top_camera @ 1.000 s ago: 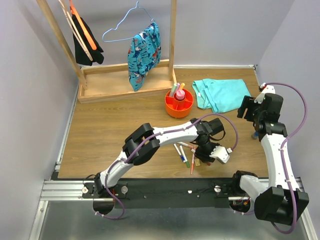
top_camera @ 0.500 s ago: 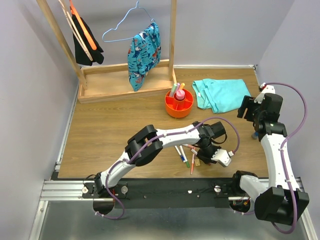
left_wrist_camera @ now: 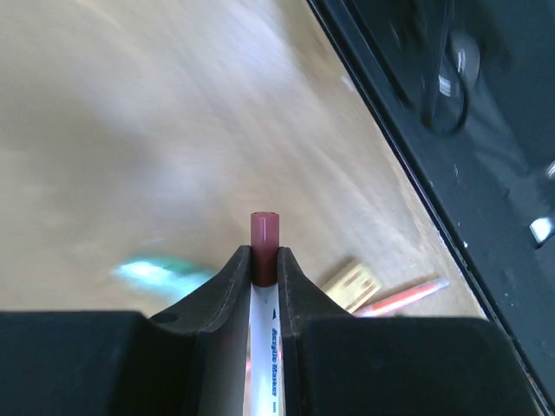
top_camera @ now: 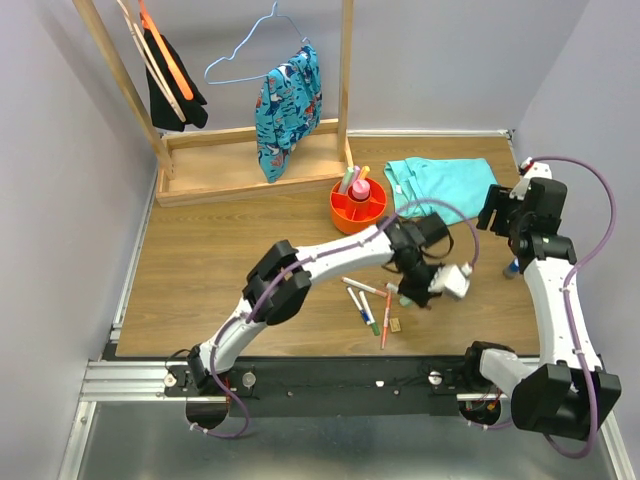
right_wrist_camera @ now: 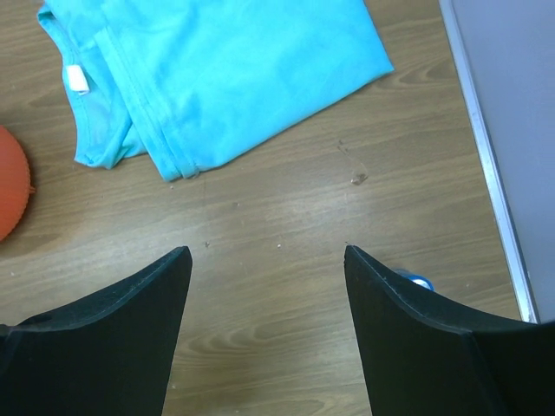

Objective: Sort the stationery into containers
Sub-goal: Pick up the pen from the center of the board, then place the pen in the storage box.

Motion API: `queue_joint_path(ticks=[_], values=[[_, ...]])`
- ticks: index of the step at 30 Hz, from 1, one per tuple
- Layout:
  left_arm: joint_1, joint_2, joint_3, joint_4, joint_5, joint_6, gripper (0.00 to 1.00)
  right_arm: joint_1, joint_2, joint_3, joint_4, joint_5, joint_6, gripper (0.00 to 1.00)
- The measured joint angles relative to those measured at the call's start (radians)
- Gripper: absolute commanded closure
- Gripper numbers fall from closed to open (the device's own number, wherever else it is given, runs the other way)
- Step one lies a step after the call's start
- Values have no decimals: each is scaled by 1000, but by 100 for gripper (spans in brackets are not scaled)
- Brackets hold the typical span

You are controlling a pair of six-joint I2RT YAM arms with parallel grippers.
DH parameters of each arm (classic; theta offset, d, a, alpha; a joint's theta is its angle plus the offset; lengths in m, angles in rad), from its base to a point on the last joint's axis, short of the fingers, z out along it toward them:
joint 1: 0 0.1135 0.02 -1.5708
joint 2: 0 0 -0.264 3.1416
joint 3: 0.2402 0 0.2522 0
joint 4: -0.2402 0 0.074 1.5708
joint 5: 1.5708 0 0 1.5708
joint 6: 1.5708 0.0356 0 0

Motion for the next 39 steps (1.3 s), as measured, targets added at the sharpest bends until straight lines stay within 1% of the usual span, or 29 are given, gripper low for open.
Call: queue_joint_path(ticks=[3,4,5,8,9,10,11,12,14,15,16,18,20,25,31,39], values=[[61,-30,99,-10,80,-49,81,-4,18,38,-11,1,0,21],[104,-57,139,-4,137,-86,81,-4,23,49,-12,0,0,21],[123,-73,155,3,160,-100,81,-5,29,61,-13,-2,-1,21],[242,-168,161,109,278,-217,81,-5,46,78,-12,-10,-3,21],[291,-212,125,219,330,-294,82,-5,57,79,-9,-16,-3,22],[335,-261,53,369,372,-401,83,-5,61,79,-8,-22,-3,22],[370,-292,0,484,399,-484,83,-5,74,79,-6,-29,-2,22],[414,-323,-76,690,435,-632,83,-5,81,79,-3,-34,-2,22],[486,-327,-149,981,465,-850,83,-5,98,79,12,-47,0,22],[514,-308,-151,1094,478,-939,83,-5,103,79,17,-52,1,22],[543,-278,-148,1199,483,-1034,83,-6,109,79,20,-55,1,22],[583,-229,-149,1340,485,-1146,83,-9,124,83,23,-61,0,22],[618,-191,-167,1443,485,-1230,83,-11,141,93,23,-61,-2,22],[686,-164,-238,1607,483,-1356,83,-17,181,125,19,-61,-31,23],[747,-152,-327,1762,475,-1448,83,-17,207,141,5,-61,-50,23],[753,-29,-351,1902,452,-1517,83,-17,272,202,-59,-60,-91,23]])
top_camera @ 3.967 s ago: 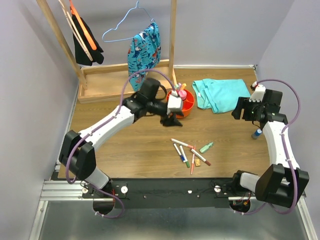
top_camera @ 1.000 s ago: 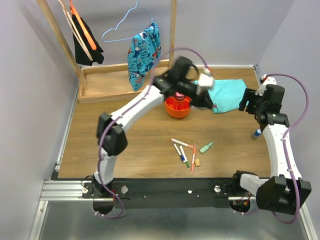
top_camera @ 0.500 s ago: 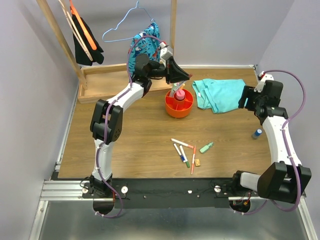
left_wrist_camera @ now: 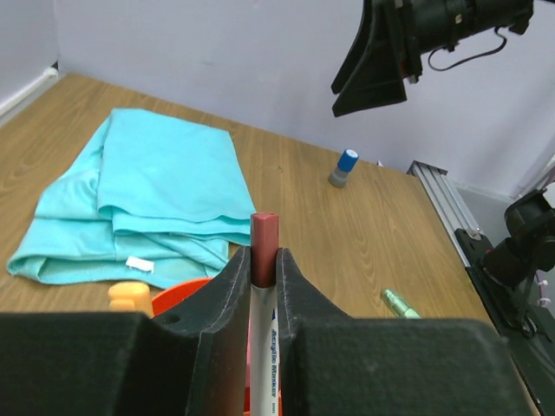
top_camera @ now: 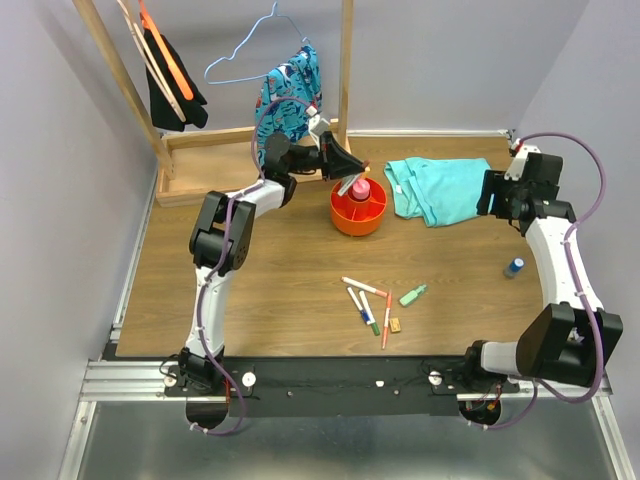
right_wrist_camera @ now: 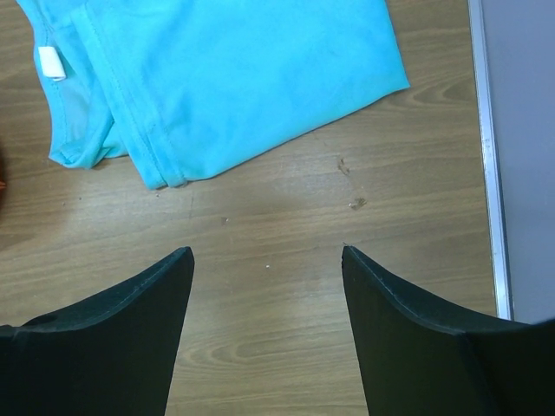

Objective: Sort the stationery into containers
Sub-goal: Place the pen in the storage box.

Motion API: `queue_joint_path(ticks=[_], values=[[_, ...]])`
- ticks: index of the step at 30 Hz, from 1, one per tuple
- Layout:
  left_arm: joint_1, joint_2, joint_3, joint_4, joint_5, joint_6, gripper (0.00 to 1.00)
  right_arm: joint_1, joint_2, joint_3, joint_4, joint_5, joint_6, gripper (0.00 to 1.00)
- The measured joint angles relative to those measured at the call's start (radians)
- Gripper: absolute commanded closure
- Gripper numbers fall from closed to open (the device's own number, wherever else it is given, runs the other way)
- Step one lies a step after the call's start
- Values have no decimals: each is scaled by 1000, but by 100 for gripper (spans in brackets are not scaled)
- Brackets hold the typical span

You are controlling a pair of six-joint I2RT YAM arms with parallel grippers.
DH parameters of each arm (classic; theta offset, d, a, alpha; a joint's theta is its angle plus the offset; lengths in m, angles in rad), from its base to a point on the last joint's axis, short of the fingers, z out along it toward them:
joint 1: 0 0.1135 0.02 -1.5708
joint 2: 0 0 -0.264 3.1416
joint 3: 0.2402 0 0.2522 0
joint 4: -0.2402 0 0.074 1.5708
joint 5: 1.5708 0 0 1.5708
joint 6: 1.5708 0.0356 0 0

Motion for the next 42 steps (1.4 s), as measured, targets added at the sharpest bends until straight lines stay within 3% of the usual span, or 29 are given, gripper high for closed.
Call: queue_joint_path(ticks=[14,24,37,42], values=[[15,130,6,132,-28,-75,82,0,97,45,-44,4,-40,24],[49,151,-3,217,-41,-130,72,0,135,77,-56,5,-58,24],[89,147,-153,262,-40,-178,59,0,135,77,-56,4,-67,24],[87,70,-224,254,-32,-182,58,0,104,55,-55,3,-66,24]])
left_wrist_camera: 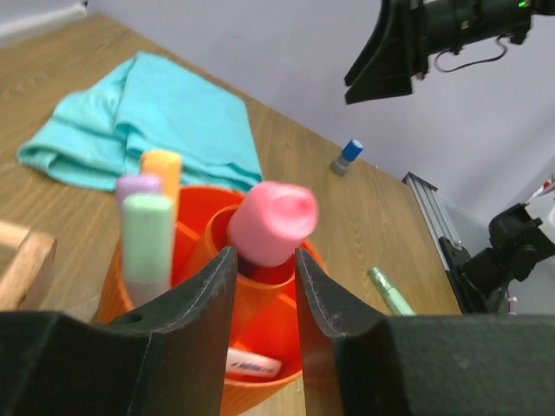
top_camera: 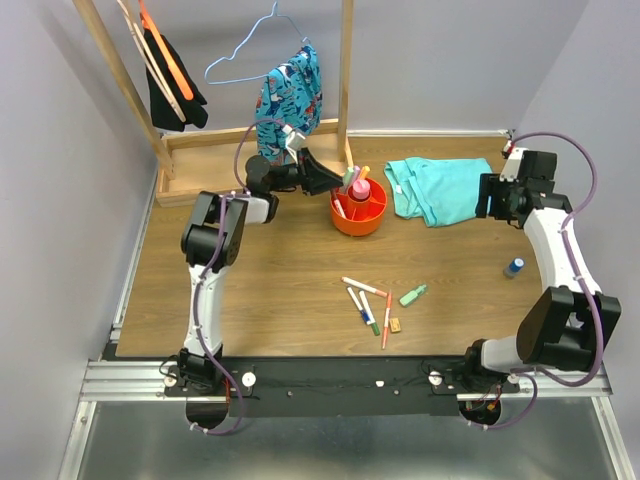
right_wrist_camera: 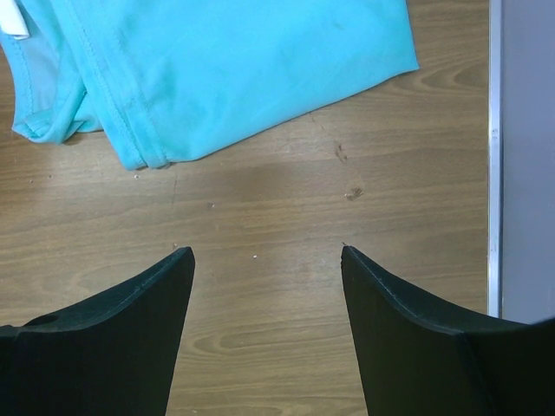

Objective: Sort the stationery into containers
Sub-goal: Place the pen in the storage box, then pick up the pen from the center of the board.

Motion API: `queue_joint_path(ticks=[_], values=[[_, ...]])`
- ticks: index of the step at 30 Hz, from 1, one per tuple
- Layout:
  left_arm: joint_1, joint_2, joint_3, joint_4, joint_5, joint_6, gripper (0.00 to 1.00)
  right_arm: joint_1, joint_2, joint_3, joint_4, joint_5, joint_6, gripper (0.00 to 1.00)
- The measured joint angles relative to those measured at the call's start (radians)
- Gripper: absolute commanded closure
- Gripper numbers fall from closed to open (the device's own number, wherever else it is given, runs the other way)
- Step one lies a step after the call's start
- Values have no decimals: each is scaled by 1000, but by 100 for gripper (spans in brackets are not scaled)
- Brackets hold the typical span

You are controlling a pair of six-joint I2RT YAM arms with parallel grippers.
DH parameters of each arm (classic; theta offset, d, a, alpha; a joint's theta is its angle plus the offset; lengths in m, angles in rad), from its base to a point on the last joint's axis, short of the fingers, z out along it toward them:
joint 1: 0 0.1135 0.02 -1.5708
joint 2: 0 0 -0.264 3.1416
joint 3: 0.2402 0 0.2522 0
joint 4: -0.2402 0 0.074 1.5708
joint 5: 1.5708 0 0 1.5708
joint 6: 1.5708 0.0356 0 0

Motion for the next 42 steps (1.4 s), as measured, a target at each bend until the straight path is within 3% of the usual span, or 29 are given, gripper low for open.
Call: queue_joint_path(ticks=[7,11,14,15,20,22,25,30,42], values=[[-10,-336,-90,-58,72,67,57,0,-85,-62,19,-6,0,24],[-47,-544,-172,-209,125,216,55,0,-128,-120,48,-23,0,23],[-98,-636,-179,-570,124,497,52,0,-161,-157,57,-38,0,23],[-136,-649,-144,-776,96,655,52,0,-173,-164,62,-48,-1,23],[-352,-650,21,-1558,-140,1261,50,0,-196,-167,107,-104,-7,24],[-417,-645,31,-1634,-172,1340,50,0,-196,-167,124,-123,-8,24],[-488,-568,134,-1876,-273,1522,50,0,-198,-167,137,-139,-8,24],[-507,-432,182,-2000,-391,1631,46,0,-211,-167,139,-138,-36,24],[-633,-289,165,-2005,-567,1652,47,0,-291,-241,221,-129,-59,23]])
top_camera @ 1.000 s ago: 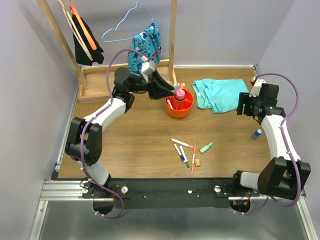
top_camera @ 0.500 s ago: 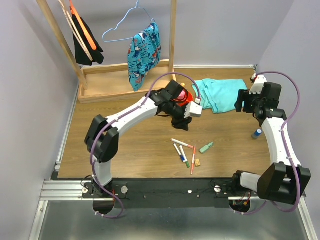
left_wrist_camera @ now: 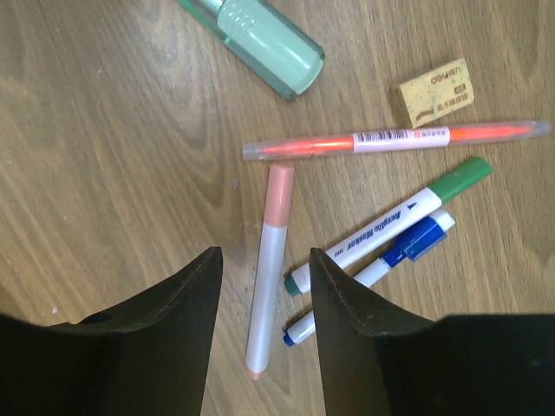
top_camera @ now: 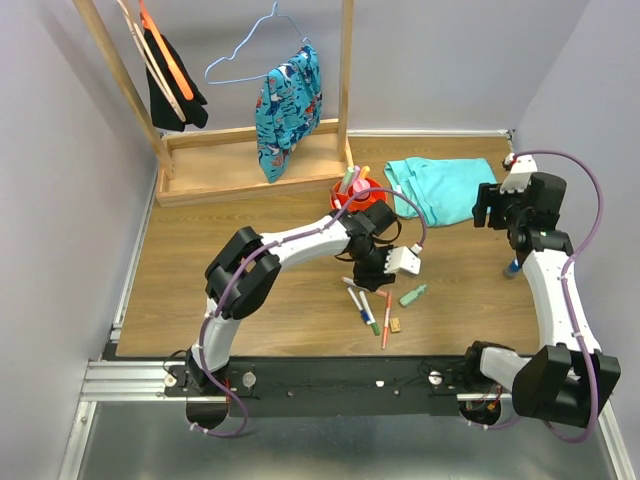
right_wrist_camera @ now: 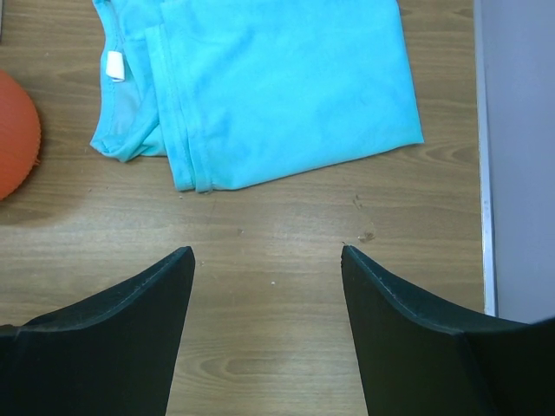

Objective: Sort the stationery into containers
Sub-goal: Pick up the pen from the center of the board.

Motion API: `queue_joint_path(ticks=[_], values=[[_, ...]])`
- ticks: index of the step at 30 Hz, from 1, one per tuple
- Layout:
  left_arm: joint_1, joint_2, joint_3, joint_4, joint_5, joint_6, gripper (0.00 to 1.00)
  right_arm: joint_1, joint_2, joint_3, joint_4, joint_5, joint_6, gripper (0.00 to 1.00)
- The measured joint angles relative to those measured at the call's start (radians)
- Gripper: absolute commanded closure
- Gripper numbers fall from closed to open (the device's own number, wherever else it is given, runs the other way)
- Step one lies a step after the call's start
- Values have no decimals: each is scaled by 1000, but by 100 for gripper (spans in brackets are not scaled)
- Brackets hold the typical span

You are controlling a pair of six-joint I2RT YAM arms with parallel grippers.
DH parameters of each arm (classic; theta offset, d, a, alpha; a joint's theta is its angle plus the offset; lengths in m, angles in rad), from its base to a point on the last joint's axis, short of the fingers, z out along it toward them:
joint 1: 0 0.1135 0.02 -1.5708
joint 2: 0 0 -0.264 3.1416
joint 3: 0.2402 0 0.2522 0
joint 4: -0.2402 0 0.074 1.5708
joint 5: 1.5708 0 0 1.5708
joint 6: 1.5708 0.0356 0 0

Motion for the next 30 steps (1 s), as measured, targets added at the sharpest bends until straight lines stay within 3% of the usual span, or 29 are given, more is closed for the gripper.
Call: queue_joint_path(ticks=[14,22,30], values=[[-60,59,-7,53,-28,-23,56,0,-56,-36,9,25,12,23],[-62,72,-27,118,-54,-21,76,0,-73,-56,2,27,19,23],[-56,34,-72,144,-47,-24,83,0,-77,-74,0,27,29,23]])
